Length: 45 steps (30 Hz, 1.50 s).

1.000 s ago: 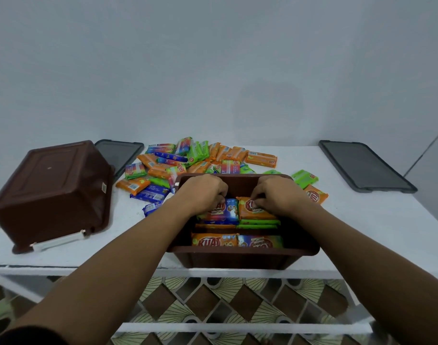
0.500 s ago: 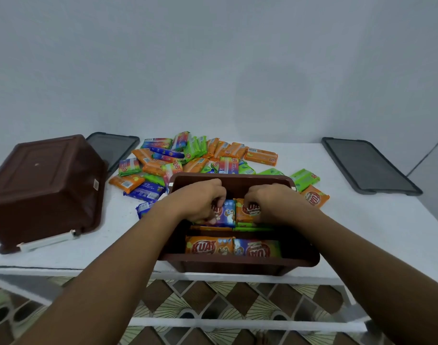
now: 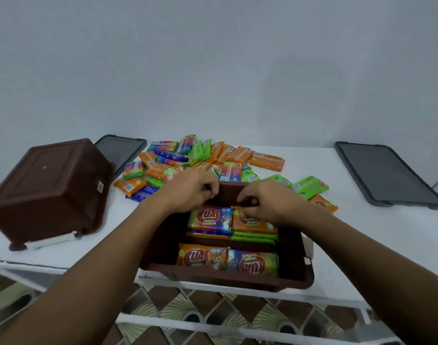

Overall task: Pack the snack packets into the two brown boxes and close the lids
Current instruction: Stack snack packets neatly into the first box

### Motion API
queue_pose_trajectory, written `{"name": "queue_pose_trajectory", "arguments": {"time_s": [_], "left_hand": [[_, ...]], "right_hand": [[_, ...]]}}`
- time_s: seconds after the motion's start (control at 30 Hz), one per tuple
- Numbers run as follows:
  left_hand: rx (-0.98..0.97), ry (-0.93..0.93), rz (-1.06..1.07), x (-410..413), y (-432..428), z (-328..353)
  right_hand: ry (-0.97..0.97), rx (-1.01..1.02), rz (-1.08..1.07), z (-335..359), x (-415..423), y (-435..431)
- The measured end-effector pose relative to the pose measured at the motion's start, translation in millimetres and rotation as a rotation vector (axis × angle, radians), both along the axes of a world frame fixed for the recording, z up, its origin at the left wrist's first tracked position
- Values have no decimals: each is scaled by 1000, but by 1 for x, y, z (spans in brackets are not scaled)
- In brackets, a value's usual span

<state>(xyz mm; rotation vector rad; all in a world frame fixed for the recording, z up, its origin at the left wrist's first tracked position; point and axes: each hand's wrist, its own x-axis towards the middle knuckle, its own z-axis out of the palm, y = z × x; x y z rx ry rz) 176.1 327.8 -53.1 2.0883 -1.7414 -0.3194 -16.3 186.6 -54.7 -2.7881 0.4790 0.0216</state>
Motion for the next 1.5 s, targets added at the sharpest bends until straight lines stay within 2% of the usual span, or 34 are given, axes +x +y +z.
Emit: {"name": "queue_pose_trajectory", "arguments": {"time_s": [0.13, 0.27, 0.5, 0.63, 0.77, 1.0, 1.33, 1.43, 1.5], "left_hand": [[-107, 15, 40, 2, -17, 23], [-142, 20, 79, 3, -45, 38], [-212, 57, 170, 9, -88, 56], [-239, 66, 206, 10, -115, 59], [-214, 69, 308, 7, -145, 48], [87, -24, 276, 4, -199, 20], [372, -151, 389, 21, -241, -28], [381, -209, 401, 25, -246, -40], [354, -234, 423, 28, -247, -46]], "right_hand": [[-201, 141, 24, 15, 4, -23], [-329, 135, 23, 26, 13, -55], [-451, 103, -90, 34, 16, -137], [-460, 131, -147, 34, 14, -172], [-423, 166, -198, 21, 22, -197], [-206, 180, -172, -10, 38, -216], [1, 152, -197, -52, 57, -233], [48, 165, -204, -58, 64, -235], [90, 95, -196, -64, 70, -234]]}}
